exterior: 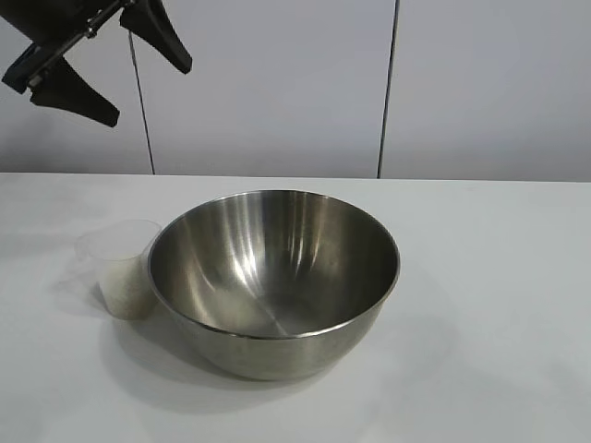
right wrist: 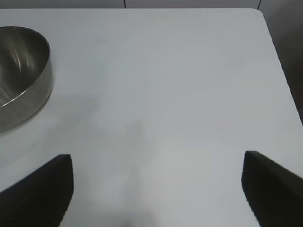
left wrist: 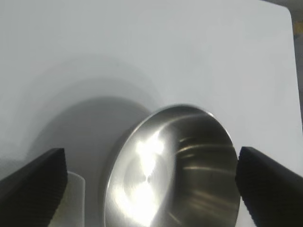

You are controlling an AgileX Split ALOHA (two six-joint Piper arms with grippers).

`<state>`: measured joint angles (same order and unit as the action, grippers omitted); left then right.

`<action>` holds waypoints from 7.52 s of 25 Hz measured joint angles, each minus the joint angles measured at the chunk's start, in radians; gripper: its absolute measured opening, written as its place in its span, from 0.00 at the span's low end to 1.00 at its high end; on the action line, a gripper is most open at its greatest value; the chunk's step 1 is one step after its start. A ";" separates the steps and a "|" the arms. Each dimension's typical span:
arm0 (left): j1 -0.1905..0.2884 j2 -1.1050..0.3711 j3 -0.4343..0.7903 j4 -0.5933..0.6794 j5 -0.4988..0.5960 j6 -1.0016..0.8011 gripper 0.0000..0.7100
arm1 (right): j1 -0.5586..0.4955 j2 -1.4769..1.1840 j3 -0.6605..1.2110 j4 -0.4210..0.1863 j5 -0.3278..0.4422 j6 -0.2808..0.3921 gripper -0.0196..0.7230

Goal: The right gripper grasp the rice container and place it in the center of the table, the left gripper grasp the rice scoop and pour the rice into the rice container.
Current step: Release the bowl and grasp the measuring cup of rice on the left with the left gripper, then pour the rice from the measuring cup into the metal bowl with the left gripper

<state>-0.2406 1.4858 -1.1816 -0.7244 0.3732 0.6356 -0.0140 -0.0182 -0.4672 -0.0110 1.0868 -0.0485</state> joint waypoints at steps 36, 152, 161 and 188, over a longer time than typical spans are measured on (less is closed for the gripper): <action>0.011 0.452 0.937 0.666 -1.511 -0.572 0.85 | 0.000 0.000 0.000 0.000 -0.003 0.000 0.92; -0.428 0.305 0.313 1.185 -0.853 1.132 0.02 | 0.000 0.000 0.000 -0.001 -0.005 0.003 0.92; -0.428 0.305 0.312 1.075 -0.948 1.057 0.02 | 0.000 0.000 0.000 -0.001 -0.005 0.003 0.92; -0.428 0.299 0.164 1.577 -0.761 1.300 0.02 | 0.000 0.000 0.000 -0.001 -0.005 0.003 0.92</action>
<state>-0.6686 1.7851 -1.0177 0.8524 -0.3883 1.9353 -0.0140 -0.0182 -0.4672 -0.0121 1.0814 -0.0458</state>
